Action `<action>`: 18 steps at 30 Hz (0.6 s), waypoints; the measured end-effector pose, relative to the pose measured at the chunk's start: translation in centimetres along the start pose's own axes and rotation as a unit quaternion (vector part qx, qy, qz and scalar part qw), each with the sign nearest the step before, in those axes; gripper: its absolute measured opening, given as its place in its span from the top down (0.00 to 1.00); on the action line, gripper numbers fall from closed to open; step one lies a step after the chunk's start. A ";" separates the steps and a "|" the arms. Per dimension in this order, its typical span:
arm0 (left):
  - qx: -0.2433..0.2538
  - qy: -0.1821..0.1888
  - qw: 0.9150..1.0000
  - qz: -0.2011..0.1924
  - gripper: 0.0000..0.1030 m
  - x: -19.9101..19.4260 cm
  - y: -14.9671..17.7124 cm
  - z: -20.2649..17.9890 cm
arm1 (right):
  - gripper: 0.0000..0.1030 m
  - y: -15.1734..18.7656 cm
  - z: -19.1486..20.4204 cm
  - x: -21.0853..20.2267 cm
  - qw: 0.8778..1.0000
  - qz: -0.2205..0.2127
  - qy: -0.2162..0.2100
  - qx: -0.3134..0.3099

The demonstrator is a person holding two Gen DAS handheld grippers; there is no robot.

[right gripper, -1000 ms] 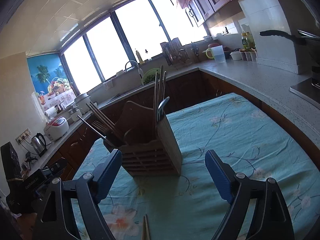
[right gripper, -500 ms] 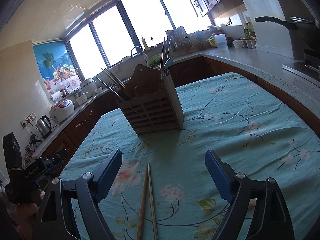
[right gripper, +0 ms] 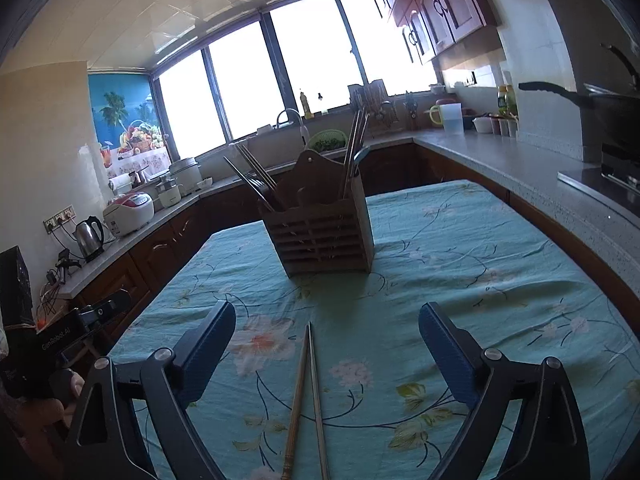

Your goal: Organize utensils

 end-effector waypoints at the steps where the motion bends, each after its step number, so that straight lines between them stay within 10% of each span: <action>1: 0.001 -0.001 1.000 -0.011 0.17 -0.8 -0.3 0.0 | 0.05 -0.6 0.4 -0.7 1.000 -0.015 0.001 -0.011; 7: 0.037 -0.029 0.994 -0.094 0.01 -6.3 -1.4 -1.2 | 0.00 -3.5 3.3 -6.6 0.986 -0.140 0.016 -0.090; 18: 0.091 -0.050 0.990 -0.096 0.01 -7.9 3.8 -2.8 | 0.00 1.1 2.2 -8.0 0.983 -0.142 0.052 -0.104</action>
Point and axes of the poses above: each gripper's, at about its wrist camera, not at the fingertips, and x roughly the way its jaws point, z to its left, y to its underside, the point moved 7 cm from there along x, roughly the way its jaws point, and after that the axes turned 2 degrees about x, right-handed, at the moved point
